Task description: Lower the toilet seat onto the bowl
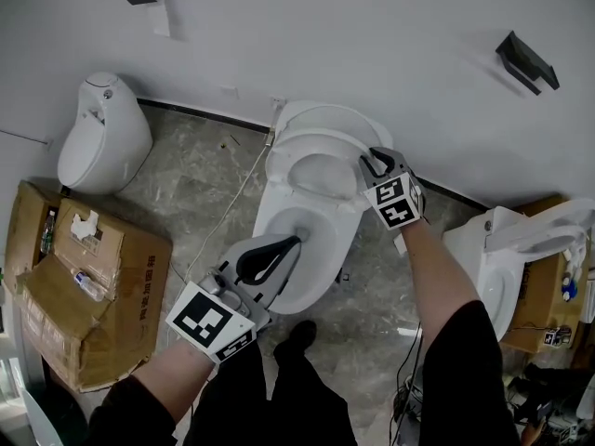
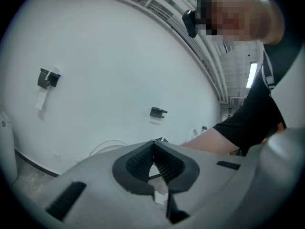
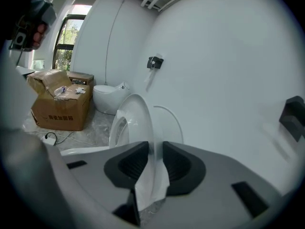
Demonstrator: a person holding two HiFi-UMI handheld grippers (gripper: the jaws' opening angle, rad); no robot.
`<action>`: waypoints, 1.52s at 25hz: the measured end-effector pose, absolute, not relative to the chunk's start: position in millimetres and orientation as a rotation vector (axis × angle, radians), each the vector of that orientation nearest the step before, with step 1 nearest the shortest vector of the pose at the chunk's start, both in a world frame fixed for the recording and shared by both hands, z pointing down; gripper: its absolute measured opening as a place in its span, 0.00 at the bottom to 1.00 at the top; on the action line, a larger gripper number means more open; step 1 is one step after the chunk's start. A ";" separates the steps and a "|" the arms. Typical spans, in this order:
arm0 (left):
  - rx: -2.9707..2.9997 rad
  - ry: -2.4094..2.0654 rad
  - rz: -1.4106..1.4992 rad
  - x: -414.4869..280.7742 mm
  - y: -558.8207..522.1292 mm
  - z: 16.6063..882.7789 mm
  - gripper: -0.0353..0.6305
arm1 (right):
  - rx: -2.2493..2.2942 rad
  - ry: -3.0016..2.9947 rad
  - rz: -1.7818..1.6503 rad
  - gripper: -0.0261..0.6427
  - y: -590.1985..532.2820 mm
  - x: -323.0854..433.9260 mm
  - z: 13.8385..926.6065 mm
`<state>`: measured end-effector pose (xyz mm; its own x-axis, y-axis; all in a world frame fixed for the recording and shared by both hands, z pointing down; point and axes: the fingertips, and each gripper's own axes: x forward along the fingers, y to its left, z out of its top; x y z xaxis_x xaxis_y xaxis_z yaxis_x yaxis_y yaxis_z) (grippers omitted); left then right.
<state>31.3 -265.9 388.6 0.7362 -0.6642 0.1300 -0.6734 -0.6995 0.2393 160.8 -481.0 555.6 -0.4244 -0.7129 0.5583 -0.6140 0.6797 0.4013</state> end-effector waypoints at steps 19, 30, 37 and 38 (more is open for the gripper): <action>2.725 -0.945 0.081 21.1 -191.1 381.1 0.08 | 1.051 -2.077 -0.315 0.19 -385.0 137.6 557.6; 2.768 -0.814 0.117 -14.9 -122.3 401.4 0.08 | 1.149 -1.979 -0.314 0.19 -317.7 126.5 573.0; 2.763 -0.750 0.115 -22.2 -85.8 417.4 0.07 | 1.139 -1.944 -0.313 0.19 -259.8 113.3 597.2; 2.757 -0.755 0.114 -21.0 -82.6 419.8 0.07 | 1.139 -1.941 -0.322 0.19 -253.3 112.6 600.8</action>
<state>-21.0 -82.6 419.8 0.8602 -0.4878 0.1487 -0.5100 -0.8241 0.2465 112.6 -253.3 600.8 -0.2329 -0.8124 0.5346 -0.5963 0.5535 0.5814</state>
